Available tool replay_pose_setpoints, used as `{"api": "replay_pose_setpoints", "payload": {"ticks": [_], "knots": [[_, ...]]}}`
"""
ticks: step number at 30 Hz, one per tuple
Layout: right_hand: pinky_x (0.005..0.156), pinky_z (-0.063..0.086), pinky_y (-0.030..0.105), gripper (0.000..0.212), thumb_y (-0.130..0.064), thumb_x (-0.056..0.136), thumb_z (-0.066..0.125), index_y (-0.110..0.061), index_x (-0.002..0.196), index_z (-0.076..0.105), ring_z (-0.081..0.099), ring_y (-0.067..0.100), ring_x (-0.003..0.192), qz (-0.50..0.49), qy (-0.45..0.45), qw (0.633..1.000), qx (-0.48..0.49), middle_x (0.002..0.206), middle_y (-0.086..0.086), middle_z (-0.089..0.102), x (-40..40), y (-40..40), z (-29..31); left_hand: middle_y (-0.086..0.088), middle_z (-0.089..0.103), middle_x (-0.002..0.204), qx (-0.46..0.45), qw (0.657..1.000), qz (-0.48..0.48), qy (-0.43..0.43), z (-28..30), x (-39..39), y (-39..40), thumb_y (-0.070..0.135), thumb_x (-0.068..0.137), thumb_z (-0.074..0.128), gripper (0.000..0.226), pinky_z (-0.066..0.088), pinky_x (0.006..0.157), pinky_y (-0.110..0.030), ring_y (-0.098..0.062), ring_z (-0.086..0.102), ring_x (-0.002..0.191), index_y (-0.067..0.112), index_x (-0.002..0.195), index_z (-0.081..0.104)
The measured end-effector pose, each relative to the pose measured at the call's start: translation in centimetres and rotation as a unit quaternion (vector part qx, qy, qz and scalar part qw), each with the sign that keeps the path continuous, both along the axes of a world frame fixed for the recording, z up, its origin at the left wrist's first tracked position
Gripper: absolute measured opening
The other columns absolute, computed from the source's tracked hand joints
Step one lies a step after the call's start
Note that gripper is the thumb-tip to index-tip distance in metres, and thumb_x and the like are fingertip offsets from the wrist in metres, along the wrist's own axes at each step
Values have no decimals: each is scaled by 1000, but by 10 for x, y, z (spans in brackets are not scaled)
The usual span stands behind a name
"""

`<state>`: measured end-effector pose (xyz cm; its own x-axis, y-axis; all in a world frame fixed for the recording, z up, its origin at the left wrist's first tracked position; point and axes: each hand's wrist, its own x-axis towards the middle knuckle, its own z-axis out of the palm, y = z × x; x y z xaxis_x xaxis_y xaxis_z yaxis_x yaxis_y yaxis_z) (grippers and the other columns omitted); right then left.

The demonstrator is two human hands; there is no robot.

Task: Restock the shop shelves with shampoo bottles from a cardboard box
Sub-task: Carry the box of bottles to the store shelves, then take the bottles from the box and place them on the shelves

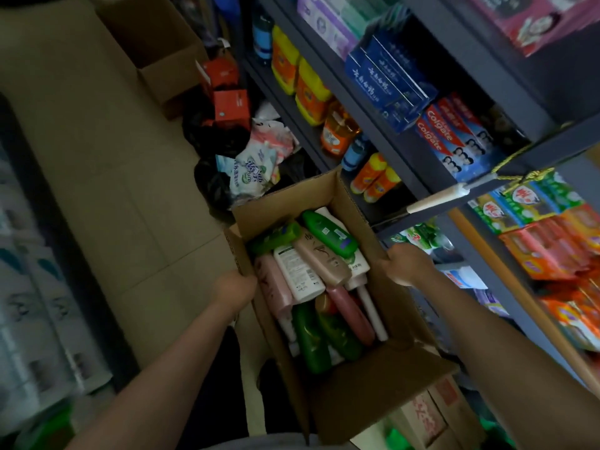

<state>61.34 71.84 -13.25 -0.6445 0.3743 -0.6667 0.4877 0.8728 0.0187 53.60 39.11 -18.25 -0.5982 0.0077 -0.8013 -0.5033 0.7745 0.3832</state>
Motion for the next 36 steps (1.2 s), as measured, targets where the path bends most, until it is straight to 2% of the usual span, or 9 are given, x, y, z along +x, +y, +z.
{"api": "replay_pose_setpoints", "payload": {"ticks": [4, 7, 12, 17, 20, 23, 26, 30, 36], "knots": [[57, 38, 31, 43, -37, 96, 52, -12, 62, 47, 55, 28, 70, 38, 10, 999, 7, 64, 4, 46, -28, 3, 7, -24, 66, 97, 13, 998, 59, 7, 2, 3, -1, 20, 96, 51, 24, 39, 72, -30, -35, 62, 92, 8, 76, 57], [53, 36, 31, 44, -36, 97, 53, -15, 59, 44, 51, 23, 60, 49, 15, 999, -9, 61, 2, 42, -45, 4, 4, -17, 62, 90, -1, 997, 78, 7, 1, 4, -3, 19, 95, 51, 22, 40, 73, -30, -31, 59, 88, 4, 83, 61], [64, 38, 30, 39, -35, 98, 52, -22, 63, 39, 56, 26, 81, 49, 47, 997, -27, 68, -2, 43, -60, -5, 1, -16, 66, 102, -33, 994, 108, 0, -3, 2, -17, 30, 94, 49, 28, 48, 85, -35, -34, 62, 99, 6, 96, 65], [66, 42, 34, 17, -30, 96, 53, -14, 92, 57, 64, 36, 98, 12, 119, 993, -2, 102, 15, 65, -48, -26, -2, -11, 64, 89, -37, 999, 39, 9, 11, -3, -17, 33, 93, 50, 27, 40, 68, -31, -27, 58, 84, 12, 81, 62], [62, 43, 33, 20, -29, 98, 51, -10, 103, 54, 65, 32, 84, 18, 219, 974, 54, 97, 14, 66, -27, -52, -1, -4, 49, 61, -58, 993, 29, 103, 25, -9, -14, 25, 90, 58, 34, 30, 54, -29, -29, 52, 63, 13, 60, 47], [58, 39, 28, 18, -30, 98, 49, -15, 105, 55, 59, 22, 76, 30, 200, 979, -19, 98, 6, 63, -13, -89, -11, -3, 46, 56, -58, 969, -3, 240, 40, -18, -13, 18, 88, 62, 34, 34, 52, -31, -24, 47, 54, 9, 60, 45], [68, 45, 31, 26, -21, 97, 49, -10, 120, 54, 59, 26, 95, 17, 182, 978, -105, 116, 10, 57, -20, -110, -36, -1, 52, 62, 38, 945, -92, 313, 50, -34, -2, 21, 88, 66, 28, 40, 55, -34, -18, 50, 58, 8, 67, 52], [91, 44, 36, 46, -21, 93, 58, -10, 135, 42, 45, 29, 121, 11, 167, 982, -93, 136, 13, 42, -78, -113, -70, -1, 55, 75, 95, 921, -222, 304, 35, -69, 17, 16, 89, 65, 20, 40, 59, -32, -17, 52, 68, 7, 73, 58], [107, 33, 43, 60, -32, 93, 57, -11, 145, 34, 38, 30, 130, -3, 105, 994, -44, 143, 13, 41, -145, -111, -120, -4, 56, 81, 69, 929, -314, 184, 1, -122, 18, 18, 96, 55, 20, 38, 63, -32, -25, 58, 80, 6, 80, 57]]}}
